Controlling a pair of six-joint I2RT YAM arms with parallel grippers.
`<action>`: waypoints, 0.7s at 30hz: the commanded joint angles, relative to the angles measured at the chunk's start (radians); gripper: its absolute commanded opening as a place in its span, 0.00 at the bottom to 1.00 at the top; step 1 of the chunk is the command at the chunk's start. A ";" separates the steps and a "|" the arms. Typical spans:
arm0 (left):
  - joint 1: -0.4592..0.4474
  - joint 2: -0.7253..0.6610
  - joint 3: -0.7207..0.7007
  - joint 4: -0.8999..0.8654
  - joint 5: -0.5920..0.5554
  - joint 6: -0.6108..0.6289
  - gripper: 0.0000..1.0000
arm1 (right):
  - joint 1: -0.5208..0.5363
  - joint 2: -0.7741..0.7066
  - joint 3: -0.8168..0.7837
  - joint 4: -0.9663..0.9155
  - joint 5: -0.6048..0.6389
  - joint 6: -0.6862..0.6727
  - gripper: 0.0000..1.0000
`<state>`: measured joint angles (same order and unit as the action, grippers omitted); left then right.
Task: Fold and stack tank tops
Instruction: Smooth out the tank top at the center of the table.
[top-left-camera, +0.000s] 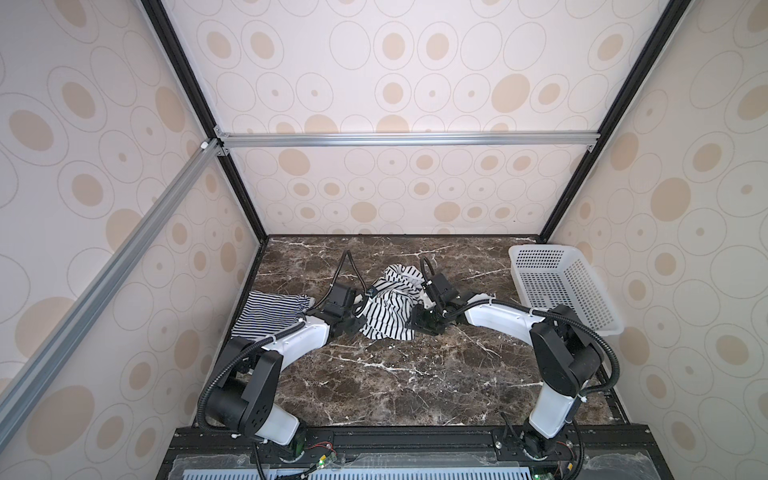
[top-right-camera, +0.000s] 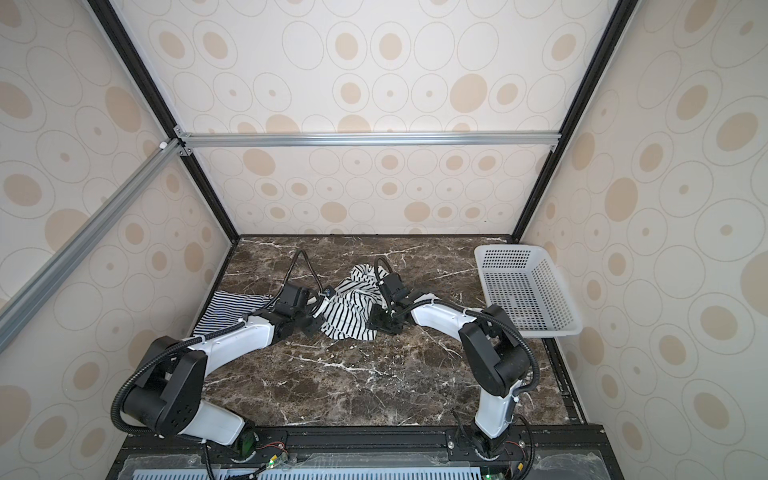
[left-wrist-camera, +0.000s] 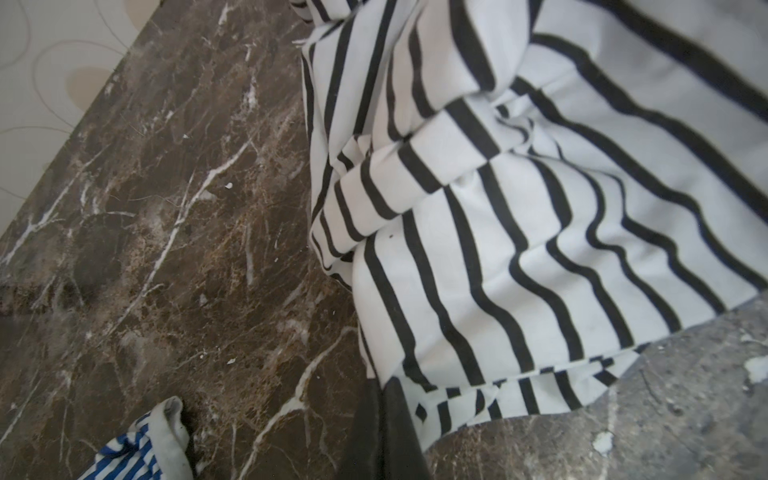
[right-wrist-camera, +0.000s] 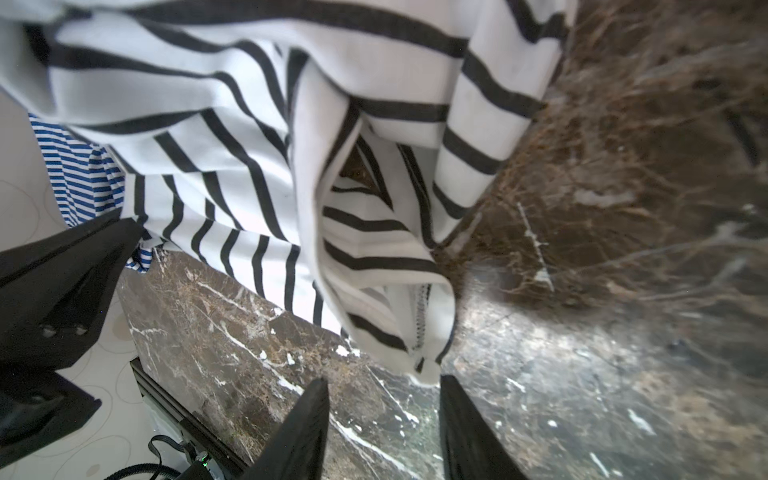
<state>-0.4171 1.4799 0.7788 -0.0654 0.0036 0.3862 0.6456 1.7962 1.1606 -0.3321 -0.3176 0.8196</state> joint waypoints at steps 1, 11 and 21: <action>-0.006 -0.040 0.032 -0.010 0.001 0.014 0.00 | 0.005 0.050 0.020 0.005 0.005 0.005 0.46; -0.004 -0.046 0.092 -0.032 -0.014 0.037 0.00 | 0.010 0.100 0.196 -0.053 -0.001 -0.039 0.00; 0.038 -0.043 0.406 -0.126 -0.037 0.090 0.00 | -0.037 -0.096 0.574 -0.346 0.130 -0.170 0.00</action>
<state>-0.3962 1.4475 1.0687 -0.1642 -0.0257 0.4358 0.6258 1.7828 1.6463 -0.5663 -0.2447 0.7074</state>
